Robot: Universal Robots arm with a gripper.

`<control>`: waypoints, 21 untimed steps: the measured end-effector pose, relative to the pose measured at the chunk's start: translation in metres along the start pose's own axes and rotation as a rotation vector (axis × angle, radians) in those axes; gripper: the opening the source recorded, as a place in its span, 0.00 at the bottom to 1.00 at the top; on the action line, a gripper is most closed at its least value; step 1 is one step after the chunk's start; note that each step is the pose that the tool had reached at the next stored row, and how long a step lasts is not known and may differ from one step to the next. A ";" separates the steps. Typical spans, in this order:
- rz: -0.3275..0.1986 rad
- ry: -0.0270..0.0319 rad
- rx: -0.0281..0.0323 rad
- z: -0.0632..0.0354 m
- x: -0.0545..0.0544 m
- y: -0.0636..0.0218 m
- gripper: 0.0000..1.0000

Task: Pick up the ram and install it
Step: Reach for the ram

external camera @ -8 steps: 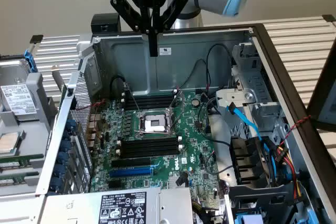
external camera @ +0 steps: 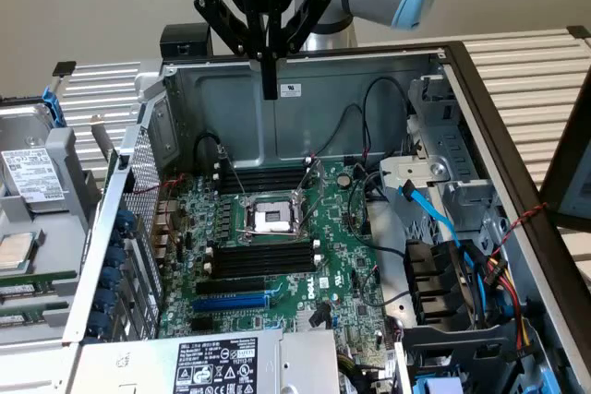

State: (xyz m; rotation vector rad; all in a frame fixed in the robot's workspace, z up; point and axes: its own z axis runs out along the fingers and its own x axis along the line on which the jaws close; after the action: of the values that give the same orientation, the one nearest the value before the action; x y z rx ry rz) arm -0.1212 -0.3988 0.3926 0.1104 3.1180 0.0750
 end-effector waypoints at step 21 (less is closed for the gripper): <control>0.000 0.0003 0.0001 0.0068 0.086 -0.0011 0.11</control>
State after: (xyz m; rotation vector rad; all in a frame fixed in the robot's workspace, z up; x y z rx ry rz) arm -0.2066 -0.3935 0.3841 0.1104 3.1184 0.0748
